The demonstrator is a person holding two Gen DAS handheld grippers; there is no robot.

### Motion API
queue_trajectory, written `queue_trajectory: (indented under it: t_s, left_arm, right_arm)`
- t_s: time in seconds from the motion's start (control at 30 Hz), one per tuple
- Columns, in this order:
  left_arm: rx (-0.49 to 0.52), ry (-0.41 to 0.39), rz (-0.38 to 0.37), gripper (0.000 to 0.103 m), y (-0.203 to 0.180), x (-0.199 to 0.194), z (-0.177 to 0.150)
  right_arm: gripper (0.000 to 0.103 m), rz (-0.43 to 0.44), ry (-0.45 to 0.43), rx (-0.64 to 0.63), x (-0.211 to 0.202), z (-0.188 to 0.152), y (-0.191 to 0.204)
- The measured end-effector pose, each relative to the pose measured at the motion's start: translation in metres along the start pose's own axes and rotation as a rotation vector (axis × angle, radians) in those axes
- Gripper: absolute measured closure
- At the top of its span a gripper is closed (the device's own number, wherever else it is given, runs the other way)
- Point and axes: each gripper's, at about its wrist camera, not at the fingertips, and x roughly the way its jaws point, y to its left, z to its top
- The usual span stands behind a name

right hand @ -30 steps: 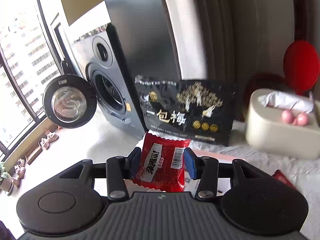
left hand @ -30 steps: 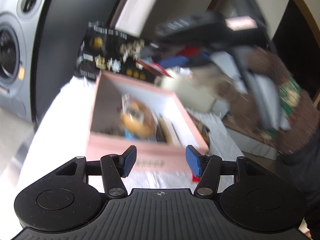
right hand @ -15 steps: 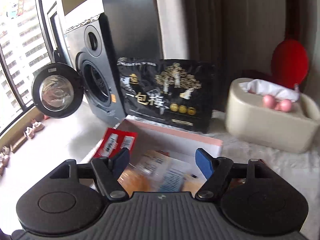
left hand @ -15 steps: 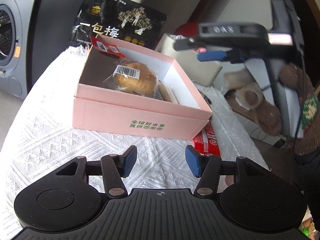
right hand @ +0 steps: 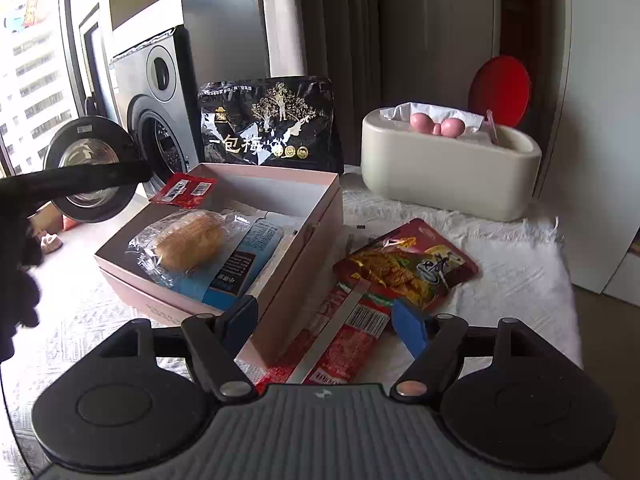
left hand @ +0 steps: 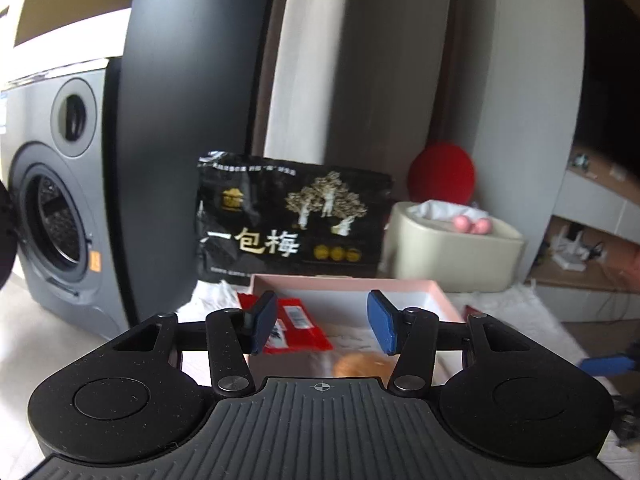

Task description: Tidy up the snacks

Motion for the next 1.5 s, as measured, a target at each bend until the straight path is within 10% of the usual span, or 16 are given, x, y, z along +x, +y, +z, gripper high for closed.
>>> queue_trajectory:
  t_s: [0.17, 0.53, 0.8, 1.13, 1.3, 1.5]
  left_arm:
    - [-0.104, 0.178, -0.069, 0.048, 0.014, 0.048, -0.005]
    - [-0.091, 0.166, -0.196, 0.048, -0.003, 0.034, -0.012]
    - [-0.157, 0.145, 0.027, 0.049, 0.016, 0.044, -0.005]
    - [-0.165, 0.181, -0.099, 0.046, 0.008, 0.057, -0.013]
    - [-0.112, 0.107, -0.16, 0.046, -0.009, 0.002, -0.012]
    - [0.007, 0.202, -0.343, 0.046, -0.056, -0.054, -0.051]
  right_arm:
    - [0.028, -0.02, 0.004, 0.019, -0.007, -0.025, -0.007]
    - [0.028, -0.034, 0.053, 0.049, -0.011, -0.059, -0.024]
    - [0.027, -0.036, 0.066, 0.074, -0.01, -0.065, -0.02]
    - [0.026, -0.039, 0.055, 0.039, -0.015, -0.067, -0.009]
    - [0.025, -0.008, 0.095, 0.006, -0.013, -0.073, -0.005]
    - [0.025, 0.003, 0.096, 0.059, -0.021, -0.079, -0.015]
